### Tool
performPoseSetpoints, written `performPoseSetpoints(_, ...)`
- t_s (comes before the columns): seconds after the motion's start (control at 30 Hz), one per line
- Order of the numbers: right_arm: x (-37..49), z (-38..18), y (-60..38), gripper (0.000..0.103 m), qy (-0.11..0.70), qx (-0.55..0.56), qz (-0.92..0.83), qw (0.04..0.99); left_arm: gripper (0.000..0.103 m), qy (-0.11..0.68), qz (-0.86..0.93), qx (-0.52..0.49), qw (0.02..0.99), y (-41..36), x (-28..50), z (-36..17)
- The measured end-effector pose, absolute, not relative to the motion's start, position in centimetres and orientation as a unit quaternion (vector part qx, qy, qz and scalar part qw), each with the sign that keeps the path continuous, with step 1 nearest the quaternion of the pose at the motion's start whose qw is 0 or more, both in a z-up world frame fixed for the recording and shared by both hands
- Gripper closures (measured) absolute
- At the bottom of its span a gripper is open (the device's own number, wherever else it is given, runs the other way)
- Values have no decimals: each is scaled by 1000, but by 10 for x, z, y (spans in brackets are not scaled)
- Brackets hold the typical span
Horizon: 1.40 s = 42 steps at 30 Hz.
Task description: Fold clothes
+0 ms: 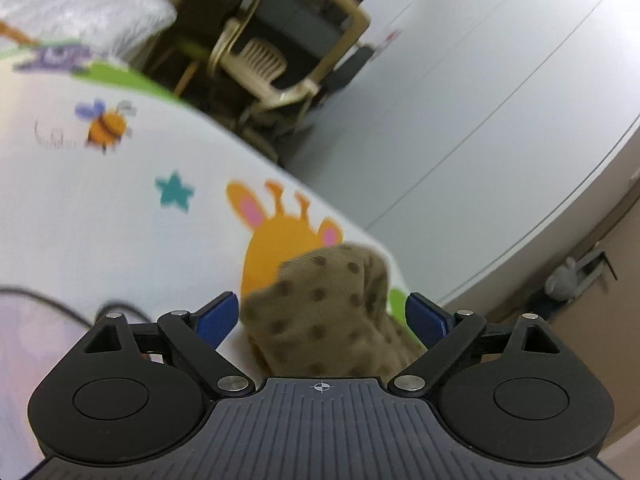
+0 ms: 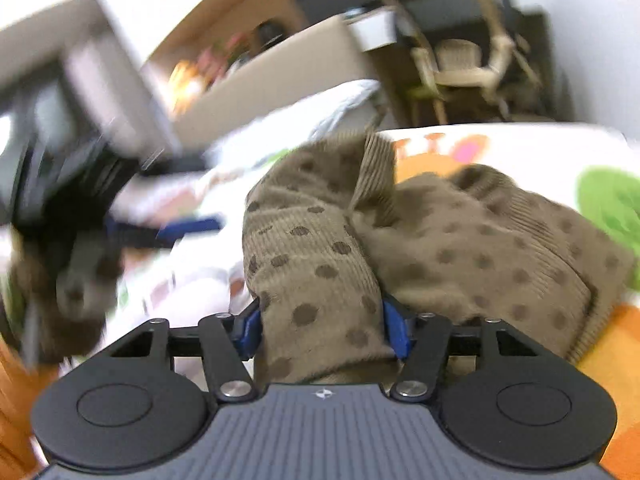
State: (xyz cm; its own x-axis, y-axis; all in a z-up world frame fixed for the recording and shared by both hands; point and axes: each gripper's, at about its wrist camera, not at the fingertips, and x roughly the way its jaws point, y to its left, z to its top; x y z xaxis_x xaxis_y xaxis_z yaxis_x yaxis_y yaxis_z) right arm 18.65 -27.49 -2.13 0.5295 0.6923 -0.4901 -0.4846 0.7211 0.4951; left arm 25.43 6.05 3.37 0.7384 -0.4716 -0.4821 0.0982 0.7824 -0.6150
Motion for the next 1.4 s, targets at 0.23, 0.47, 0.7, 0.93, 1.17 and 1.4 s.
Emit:
performPoseSetpoints(0.23,212,-15,-327,44,291,132,252,913,7,354,-169,-271,879,40,267,24)
performPoseSetpoints(0.47,242,-22,-328,44,270,-27,130,954,6,394,-185,-268,859,19,265,-3)
performPoseSetpoints(0.7,272,-40,-369,35,342,102,173,918,6,390,-204,-316,840,11,276,-14)
performPoseSetpoints(0.93,274,-53,-371,35,345,153,195,905,6,393,-229,-355,817,-24,306,-22)
performPoseSetpoints(1.17,246,-57,-321,7,357,160,321,863,6,389,-225,-369,814,-18,295,-33)
performPoseSetpoints(1.4,197,-54,-238,3,356,79,389,846,7,378,-210,-391,813,23,249,-36)
